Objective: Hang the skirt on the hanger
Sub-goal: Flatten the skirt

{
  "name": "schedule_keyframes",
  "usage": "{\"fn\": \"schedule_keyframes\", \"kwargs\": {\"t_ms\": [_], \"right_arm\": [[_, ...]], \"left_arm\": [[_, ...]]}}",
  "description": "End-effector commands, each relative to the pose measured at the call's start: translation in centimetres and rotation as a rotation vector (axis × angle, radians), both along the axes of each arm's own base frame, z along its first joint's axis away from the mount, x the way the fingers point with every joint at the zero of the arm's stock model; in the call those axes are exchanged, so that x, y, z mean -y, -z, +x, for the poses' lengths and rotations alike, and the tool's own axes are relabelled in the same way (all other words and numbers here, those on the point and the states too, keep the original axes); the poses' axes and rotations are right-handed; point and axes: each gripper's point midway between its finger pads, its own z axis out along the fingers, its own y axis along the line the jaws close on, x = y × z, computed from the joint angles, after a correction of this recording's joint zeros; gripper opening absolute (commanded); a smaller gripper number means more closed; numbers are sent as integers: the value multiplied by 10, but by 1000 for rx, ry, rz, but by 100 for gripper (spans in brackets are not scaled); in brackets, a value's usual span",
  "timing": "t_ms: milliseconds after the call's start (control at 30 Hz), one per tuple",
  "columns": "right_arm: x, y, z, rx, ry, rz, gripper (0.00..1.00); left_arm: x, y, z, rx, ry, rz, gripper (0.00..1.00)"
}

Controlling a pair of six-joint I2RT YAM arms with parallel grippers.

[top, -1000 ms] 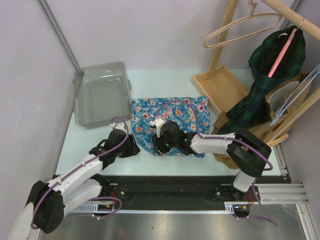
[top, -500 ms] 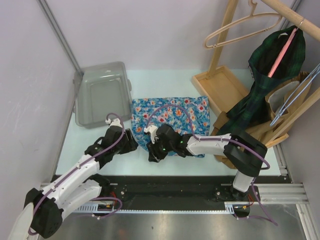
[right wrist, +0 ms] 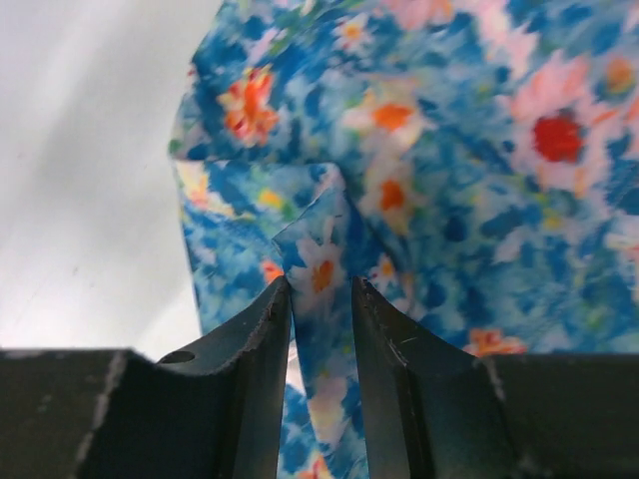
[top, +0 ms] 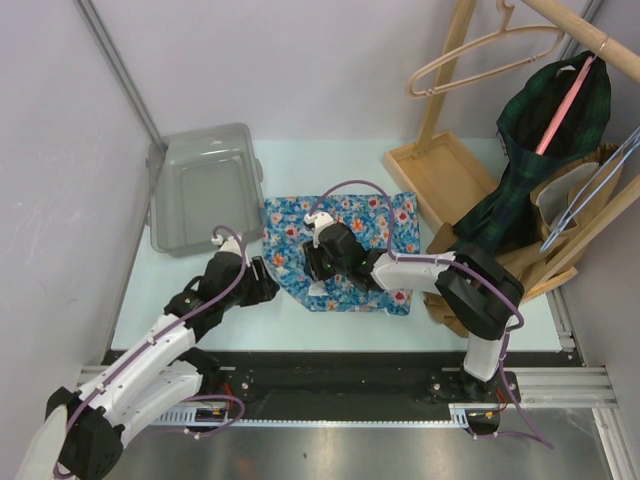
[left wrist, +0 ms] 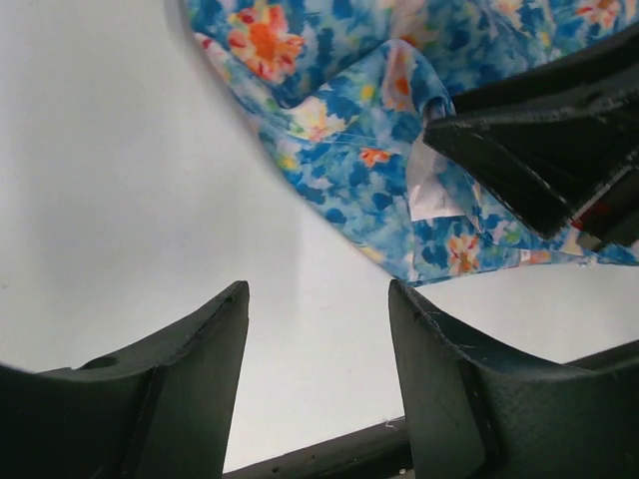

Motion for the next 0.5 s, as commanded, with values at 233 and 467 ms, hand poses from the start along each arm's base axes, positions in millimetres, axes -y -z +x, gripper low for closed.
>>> {"fn": "schedule_keyframes", "kwargs": {"t_ms": [233,467], "right_arm": [[25,11,47,39,188,-82,34],[40,5,52,46,233,-115,33]], "left_arm": [[53,-30,36,161,228,-54,62],[86,-25,62,181,300,47,60]]}}
